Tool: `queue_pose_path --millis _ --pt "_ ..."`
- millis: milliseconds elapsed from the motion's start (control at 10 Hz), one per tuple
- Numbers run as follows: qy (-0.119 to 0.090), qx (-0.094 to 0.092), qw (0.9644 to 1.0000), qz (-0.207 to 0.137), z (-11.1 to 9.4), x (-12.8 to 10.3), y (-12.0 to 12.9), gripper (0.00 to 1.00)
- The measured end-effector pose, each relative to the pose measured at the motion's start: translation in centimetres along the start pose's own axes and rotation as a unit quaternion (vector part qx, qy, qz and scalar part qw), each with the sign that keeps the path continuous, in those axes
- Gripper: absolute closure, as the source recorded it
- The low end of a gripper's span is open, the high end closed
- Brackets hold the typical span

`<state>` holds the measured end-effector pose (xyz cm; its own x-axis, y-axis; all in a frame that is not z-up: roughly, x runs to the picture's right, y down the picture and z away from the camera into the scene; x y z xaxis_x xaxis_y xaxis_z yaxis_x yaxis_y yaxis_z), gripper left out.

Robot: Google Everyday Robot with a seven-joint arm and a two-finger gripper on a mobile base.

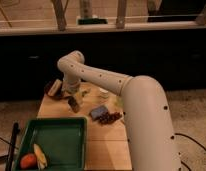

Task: Place pepper in metal cup

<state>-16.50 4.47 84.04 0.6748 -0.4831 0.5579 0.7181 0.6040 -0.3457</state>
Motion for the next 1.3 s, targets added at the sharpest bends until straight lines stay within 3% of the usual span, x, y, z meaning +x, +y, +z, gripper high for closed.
queue_pose_path --millis 700,1300 --pt "0.000 -0.001 1.0000 0.003 -0.44 0.41 0.46 0.20" --pt "-0.001 0.018 0.9998 0.001 -0.87 0.29 0.85 0.20"
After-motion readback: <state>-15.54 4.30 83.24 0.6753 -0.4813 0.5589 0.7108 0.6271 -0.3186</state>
